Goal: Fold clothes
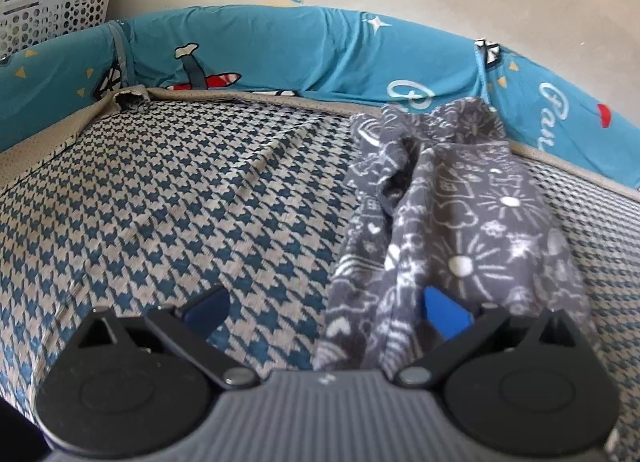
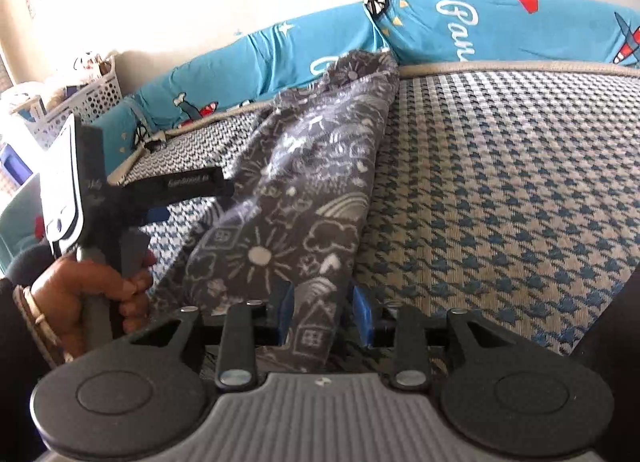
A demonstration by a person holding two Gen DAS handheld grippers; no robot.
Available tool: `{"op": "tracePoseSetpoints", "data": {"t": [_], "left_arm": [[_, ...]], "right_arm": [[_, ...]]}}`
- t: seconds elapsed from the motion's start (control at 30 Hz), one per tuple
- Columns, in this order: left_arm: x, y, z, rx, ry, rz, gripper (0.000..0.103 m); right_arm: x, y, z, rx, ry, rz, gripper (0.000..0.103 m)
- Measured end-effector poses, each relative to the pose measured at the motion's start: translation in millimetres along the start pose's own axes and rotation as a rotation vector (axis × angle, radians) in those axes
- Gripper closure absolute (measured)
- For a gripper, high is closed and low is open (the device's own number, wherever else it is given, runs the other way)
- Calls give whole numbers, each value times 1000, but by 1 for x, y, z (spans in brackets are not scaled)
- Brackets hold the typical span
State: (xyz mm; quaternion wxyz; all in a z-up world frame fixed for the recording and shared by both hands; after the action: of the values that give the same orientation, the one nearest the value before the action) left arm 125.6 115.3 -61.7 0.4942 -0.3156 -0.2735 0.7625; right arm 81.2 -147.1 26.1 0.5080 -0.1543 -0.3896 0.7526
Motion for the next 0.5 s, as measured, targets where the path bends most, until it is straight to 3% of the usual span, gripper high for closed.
{"op": "tracePoseSetpoints", "data": {"t": [0.17, 0.3, 0.5], "left_arm": [[12, 6, -20, 60, -53, 57, 0], [6, 7, -20, 47, -78, 14, 0], [4, 2, -17, 53, -77, 25, 0]], "right_arm": [[-1, -1, -3, 0, -9, -8, 71], [0, -6, -7, 3, -27, 18, 68], [-9, -23, -13, -13, -65, 30, 62]]}}
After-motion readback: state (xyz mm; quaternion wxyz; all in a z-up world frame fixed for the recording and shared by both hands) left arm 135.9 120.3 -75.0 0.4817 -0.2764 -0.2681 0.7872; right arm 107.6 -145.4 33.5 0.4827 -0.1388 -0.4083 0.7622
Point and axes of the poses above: each gripper's, at about its wrist camera, not at the fingertips, and z roughly against the way its jaws point, x to its left, y to its underside, the point moved 4 cm from there along -z, roughly the way its jaws point, and after that the axes turned 9 degrees about z, right-handed, at the moved point
